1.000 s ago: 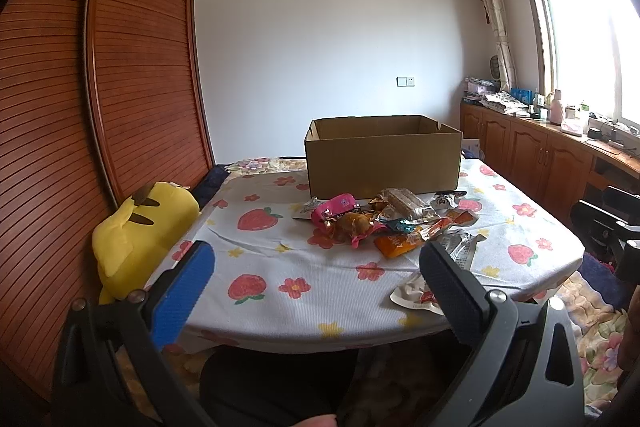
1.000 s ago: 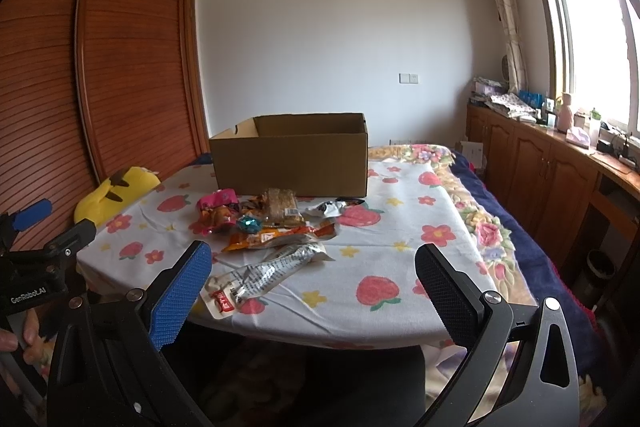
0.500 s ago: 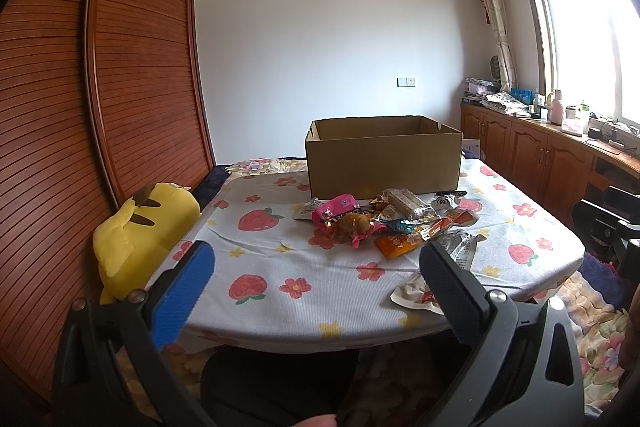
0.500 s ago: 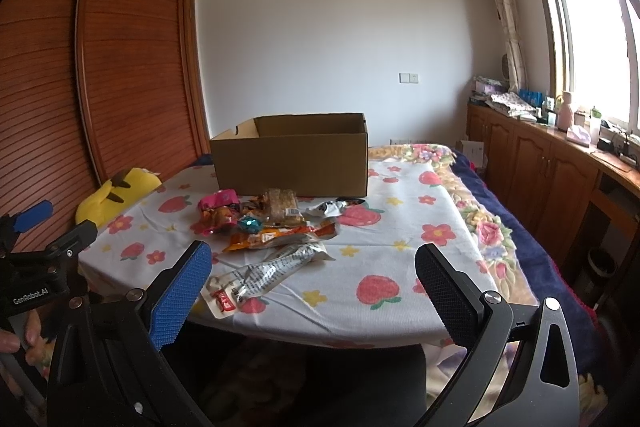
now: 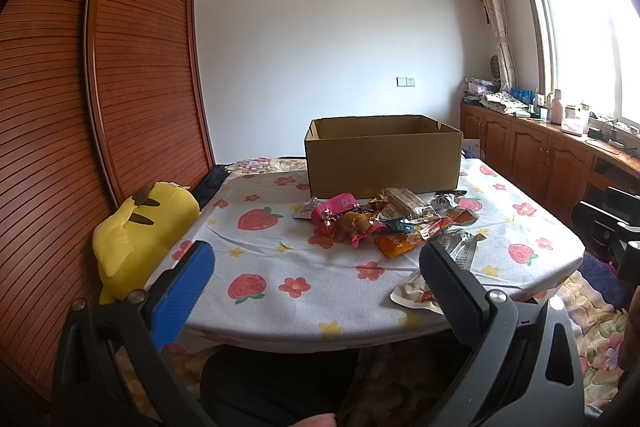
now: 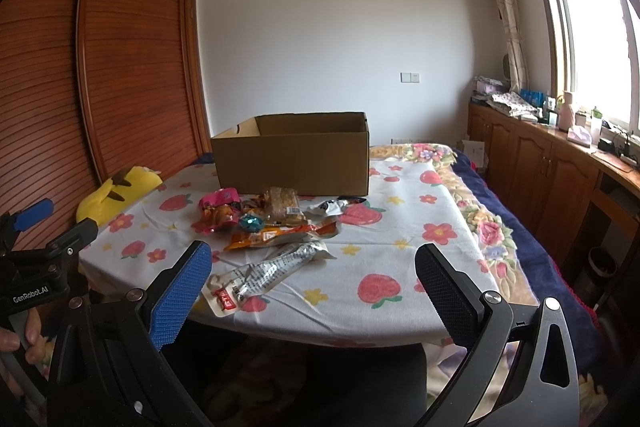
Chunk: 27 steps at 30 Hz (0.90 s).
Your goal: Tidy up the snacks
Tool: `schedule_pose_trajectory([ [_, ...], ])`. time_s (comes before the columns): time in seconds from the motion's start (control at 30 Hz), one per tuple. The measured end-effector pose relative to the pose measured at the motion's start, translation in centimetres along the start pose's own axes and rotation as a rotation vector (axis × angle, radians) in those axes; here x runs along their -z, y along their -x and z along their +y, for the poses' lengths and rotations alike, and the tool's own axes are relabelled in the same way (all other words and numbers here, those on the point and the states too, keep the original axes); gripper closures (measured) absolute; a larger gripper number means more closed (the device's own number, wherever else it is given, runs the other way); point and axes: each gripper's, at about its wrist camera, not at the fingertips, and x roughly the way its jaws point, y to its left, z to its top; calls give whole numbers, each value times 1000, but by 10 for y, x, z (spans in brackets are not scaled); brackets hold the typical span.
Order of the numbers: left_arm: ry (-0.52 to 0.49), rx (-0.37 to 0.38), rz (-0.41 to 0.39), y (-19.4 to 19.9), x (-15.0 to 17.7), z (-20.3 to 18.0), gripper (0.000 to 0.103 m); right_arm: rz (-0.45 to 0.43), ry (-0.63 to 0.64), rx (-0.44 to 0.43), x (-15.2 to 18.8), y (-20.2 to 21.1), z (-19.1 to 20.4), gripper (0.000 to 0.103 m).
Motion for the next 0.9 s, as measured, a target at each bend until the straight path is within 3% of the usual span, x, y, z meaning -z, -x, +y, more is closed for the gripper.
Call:
schedule_pose_trajectory([
  [0.37, -14, 42, 33, -18, 5, -3, 0, 30, 15, -21, 8, -12, 5, 0],
  [0.67, -41, 166, 89, -55, 5, -16, 0, 89, 31, -64, 8, -46, -2, 0],
  [0.9, -24, 294, 199, -96, 4, -29, 1, 124, 45, -86, 6, -73, -15, 1],
])
